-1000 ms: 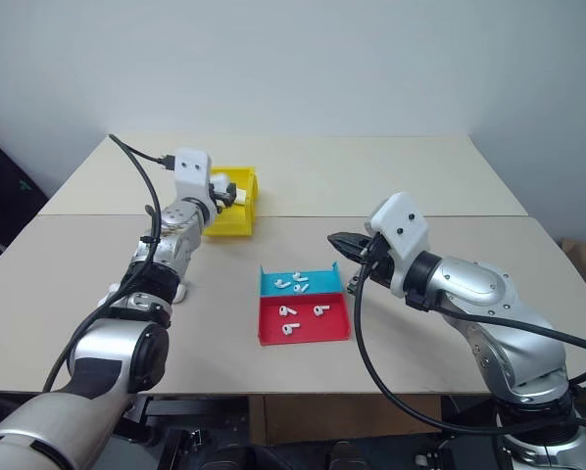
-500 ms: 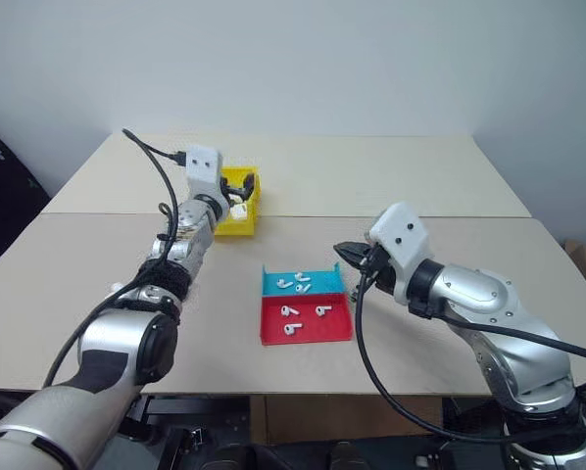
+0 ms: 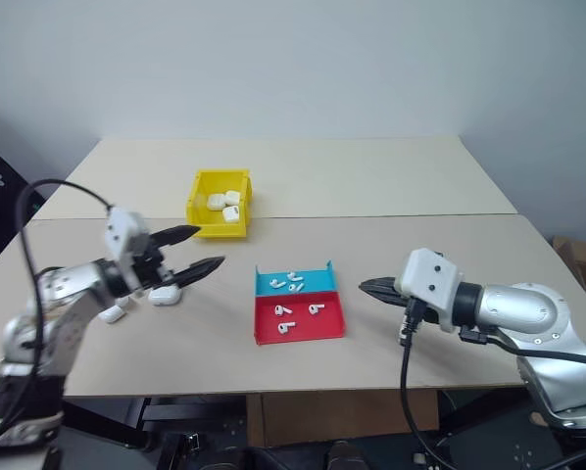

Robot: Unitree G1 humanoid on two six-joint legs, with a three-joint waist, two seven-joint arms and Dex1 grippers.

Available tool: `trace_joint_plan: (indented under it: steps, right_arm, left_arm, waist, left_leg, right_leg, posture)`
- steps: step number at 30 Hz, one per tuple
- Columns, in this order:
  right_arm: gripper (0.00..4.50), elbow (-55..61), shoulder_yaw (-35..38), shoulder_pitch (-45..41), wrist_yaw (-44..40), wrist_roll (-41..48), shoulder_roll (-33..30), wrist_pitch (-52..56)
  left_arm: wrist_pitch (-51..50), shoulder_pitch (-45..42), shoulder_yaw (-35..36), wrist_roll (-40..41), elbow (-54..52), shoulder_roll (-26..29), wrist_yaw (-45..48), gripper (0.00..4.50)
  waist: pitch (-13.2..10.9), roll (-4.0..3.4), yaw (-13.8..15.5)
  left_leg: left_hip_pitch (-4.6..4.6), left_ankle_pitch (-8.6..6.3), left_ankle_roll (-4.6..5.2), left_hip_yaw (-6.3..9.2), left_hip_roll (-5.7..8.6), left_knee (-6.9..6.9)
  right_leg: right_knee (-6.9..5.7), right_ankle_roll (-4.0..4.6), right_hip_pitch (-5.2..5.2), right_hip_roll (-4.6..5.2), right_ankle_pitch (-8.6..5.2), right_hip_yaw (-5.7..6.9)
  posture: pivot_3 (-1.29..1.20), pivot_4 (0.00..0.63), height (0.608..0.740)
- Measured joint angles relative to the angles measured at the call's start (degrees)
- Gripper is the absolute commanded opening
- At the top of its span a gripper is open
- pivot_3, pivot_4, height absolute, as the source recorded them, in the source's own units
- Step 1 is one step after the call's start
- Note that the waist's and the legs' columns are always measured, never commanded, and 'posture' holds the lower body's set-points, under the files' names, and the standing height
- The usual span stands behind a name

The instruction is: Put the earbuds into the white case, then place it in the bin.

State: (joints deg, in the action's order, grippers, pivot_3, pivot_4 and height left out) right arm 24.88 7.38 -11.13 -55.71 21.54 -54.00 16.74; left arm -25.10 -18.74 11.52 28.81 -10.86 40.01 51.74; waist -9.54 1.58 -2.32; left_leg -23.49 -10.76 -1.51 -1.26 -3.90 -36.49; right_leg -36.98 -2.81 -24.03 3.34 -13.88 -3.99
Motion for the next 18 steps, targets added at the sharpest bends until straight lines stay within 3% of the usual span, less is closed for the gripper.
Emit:
trace_joint_plan:
  steps: [3, 8, 18]
  right_arm:
    - [0.00, -4.45, 1.88, 0.04, -5.14, 0.06, -1.68, -4.43]
    - [0.00, -9.36, 3.59, -0.22, -11.56, 0.26, -3.73, -9.14]
    - [0.00, -13.13, 4.95, -1.61, -16.69, 1.73, -5.26, -11.10]
  left_arm:
    - [-1.69, 8.47, 5.89, 3.17, -5.03, 5.29, 3.73, 4.45]
    - [-2.09, 19.86, 14.04, 5.25, -10.48, 8.93, 7.07, 4.45]
    - [-2.06, 27.70, 21.19, 7.37, -14.50, 9.97, 9.82, 4.45]
  waist:
    - [0.00, 0.00, -0.10]
    - [0.00, 0.00, -0.13]
    - [0.00, 0.00, -0.02]
  left_leg:
    - [0.04, -0.01, 0.01, -0.04, -0.02, 0.04]
    - [0.05, -0.01, 0.01, -0.10, -0.05, 0.09]
    - [0.08, -0.01, 0.01, -0.13, -0.06, 0.10]
  right_leg:
    - [0.00, 0.05, -0.03, 0.00, -0.03, -0.01]
    - [0.01, 0.12, -0.08, 0.01, -0.07, -0.02]
    - [0.00, 0.40, -0.07, 0.02, -0.23, -0.04]
  posture:
    - [0.00, 0.150, 0.740]
    - [0.00, 0.150, 0.740]
    - [0.00, 0.150, 0.740]
